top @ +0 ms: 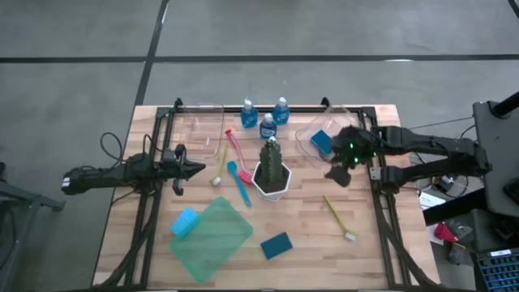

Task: Pick & Place Kitchen Sink Supplies
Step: Put the blue sponge into the right transparent bin

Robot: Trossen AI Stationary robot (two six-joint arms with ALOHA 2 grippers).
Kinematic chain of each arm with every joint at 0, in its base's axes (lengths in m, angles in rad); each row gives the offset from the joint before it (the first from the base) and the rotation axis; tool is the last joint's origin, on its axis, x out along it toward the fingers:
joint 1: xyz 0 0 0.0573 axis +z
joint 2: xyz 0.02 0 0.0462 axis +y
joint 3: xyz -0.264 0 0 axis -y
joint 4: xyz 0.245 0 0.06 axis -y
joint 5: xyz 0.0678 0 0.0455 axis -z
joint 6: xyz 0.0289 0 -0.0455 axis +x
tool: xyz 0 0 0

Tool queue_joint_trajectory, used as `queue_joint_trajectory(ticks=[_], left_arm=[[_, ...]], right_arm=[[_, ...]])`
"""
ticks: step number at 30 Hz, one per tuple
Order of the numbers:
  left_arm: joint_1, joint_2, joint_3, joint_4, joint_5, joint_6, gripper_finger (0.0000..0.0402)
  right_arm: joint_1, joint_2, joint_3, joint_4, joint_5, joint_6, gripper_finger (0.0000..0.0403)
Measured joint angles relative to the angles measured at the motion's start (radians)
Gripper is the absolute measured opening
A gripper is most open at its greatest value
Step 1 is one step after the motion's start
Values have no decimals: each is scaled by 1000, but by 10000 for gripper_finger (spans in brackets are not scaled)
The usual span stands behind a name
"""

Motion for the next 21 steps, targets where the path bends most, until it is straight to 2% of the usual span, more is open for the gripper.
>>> queue_joint_trajectory(ticks=[8, 14, 18, 21], left_arm=[[0, 0, 0, 0, 0, 0, 0], [0, 0, 0, 0, 0, 0, 0], [0, 0, 0, 0, 0, 0, 0], [0, 0, 0, 0, 0, 0, 0]], right_arm=[[292, 62, 0, 226, 8, 99, 358], [511, 161, 1, 375, 104, 42, 359], [567, 268, 36, 385, 123, 7, 359], [574, 370, 87, 385, 94, 0, 359]])
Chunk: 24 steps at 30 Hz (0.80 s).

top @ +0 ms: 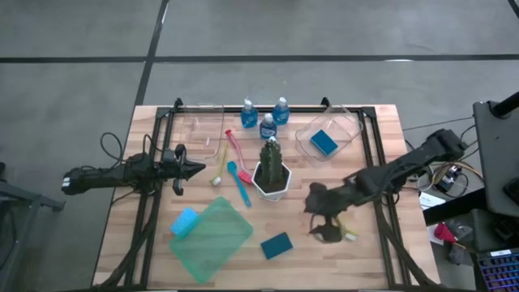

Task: Pick & Place Kitchen Sink Supplies
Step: Put the blue sponge into the right transparent bin

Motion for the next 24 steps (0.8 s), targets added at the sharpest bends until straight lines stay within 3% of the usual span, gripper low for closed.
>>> queue_joint_trajectory(ticks=[14, 24], left_arm=[[0, 0, 0, 0, 0, 0, 0], [0, 0, 0, 0, 0, 0, 0]], right_arm=[[8, 479, 424, -112, -18, -201, 359], [26, 663, 520, -137, -22, -172, 359]])
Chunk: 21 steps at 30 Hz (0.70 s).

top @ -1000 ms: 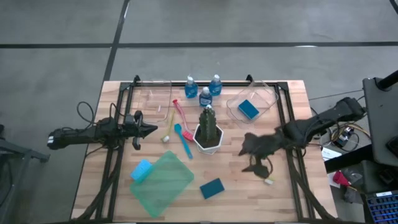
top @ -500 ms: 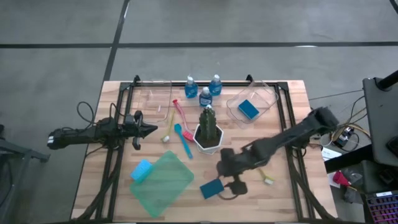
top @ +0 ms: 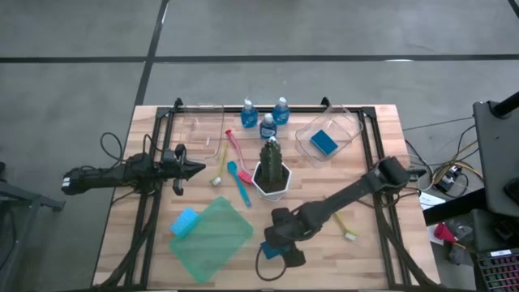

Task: Pick & Place Kitchen Sink Supplies
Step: Put the blue sponge into the right transparent bin

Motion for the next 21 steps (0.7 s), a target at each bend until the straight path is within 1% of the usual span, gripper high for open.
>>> queue_joint_trajectory(ticks=[9, 13, 21], left_arm=[[0, 5, 0, 0, 0, 0, 0], [0, 10, 0, 0, 0, 0, 0], [0, 12, 0, 0, 0, 0, 0]], right_arm=[[6, 66, 6, 3, 17, 21, 359], [25, 87, 6, 2, 59, -1, 359], [39, 98, 5, 7, 96, 1, 359]])
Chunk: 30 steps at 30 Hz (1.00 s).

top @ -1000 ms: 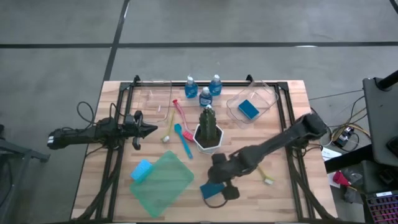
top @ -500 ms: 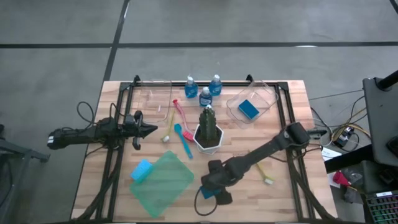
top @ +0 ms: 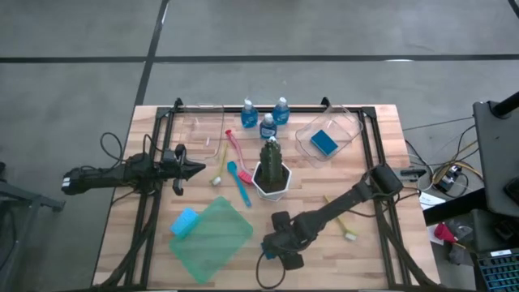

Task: Pick & Place Kitchen Sink Supplies
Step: Put the blue sponge into the right transparent bin

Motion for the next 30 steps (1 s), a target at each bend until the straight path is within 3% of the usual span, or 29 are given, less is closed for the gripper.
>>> queue_joint_trajectory(ticks=[21, 30], left_arm=[[0, 0, 0, 0, 0, 0, 0], [0, 0, 0, 0, 0, 0, 0]], right_arm=[[10, 51, -2, 30, 22, -1, 358], [10, 50, 8, 18, 20, 7, 321]])
